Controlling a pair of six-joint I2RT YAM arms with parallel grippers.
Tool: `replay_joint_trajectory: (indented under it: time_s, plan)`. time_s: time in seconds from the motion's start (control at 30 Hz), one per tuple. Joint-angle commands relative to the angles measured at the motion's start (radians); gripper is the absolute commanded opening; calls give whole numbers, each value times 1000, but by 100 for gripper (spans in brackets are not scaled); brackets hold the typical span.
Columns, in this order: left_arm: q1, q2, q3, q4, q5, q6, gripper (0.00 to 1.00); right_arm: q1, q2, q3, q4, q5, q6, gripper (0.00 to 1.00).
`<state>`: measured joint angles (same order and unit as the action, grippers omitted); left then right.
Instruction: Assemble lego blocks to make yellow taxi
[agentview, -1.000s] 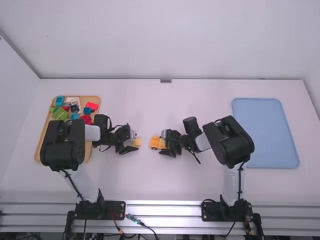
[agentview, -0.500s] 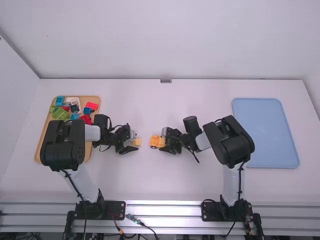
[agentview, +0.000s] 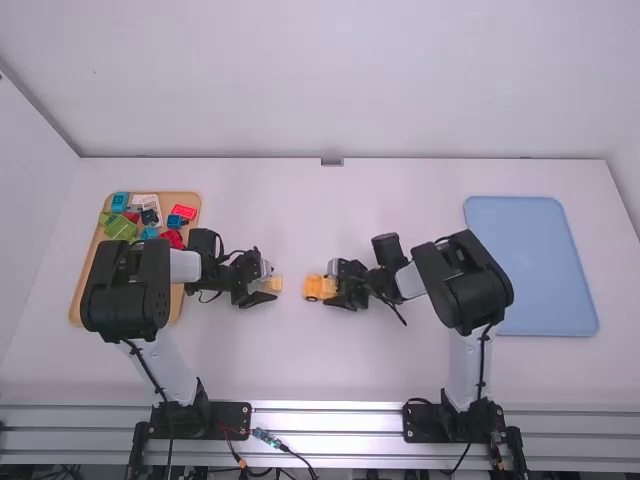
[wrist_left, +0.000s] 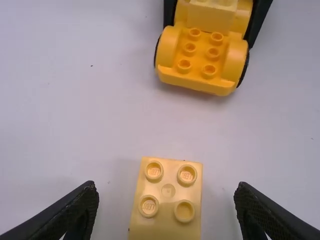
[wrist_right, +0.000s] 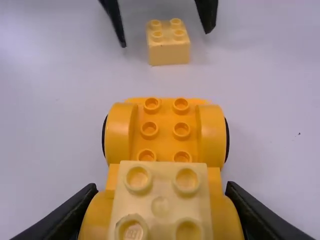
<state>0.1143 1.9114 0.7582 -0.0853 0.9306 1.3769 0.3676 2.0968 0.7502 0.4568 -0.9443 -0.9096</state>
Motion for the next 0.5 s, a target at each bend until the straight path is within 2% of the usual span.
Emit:
replay_joint_trajectory:
  time_s: [0.0,0.17,0.4,0.47]
  plan:
    - [-9,19,10,-4,19,2,72,-21,-19,20,-37,-49,-89,43]
    - [-9,19,10,-4,19,4,68,-34,-19,52,-139,-55,-145,42]
    - [-9,19,10,-4,19,4,61,-32,-19,55,-143,-56,-142,42]
    - [-9,19,10,-4,20,3,56,-32,-19,55,-142,-70,-143,42]
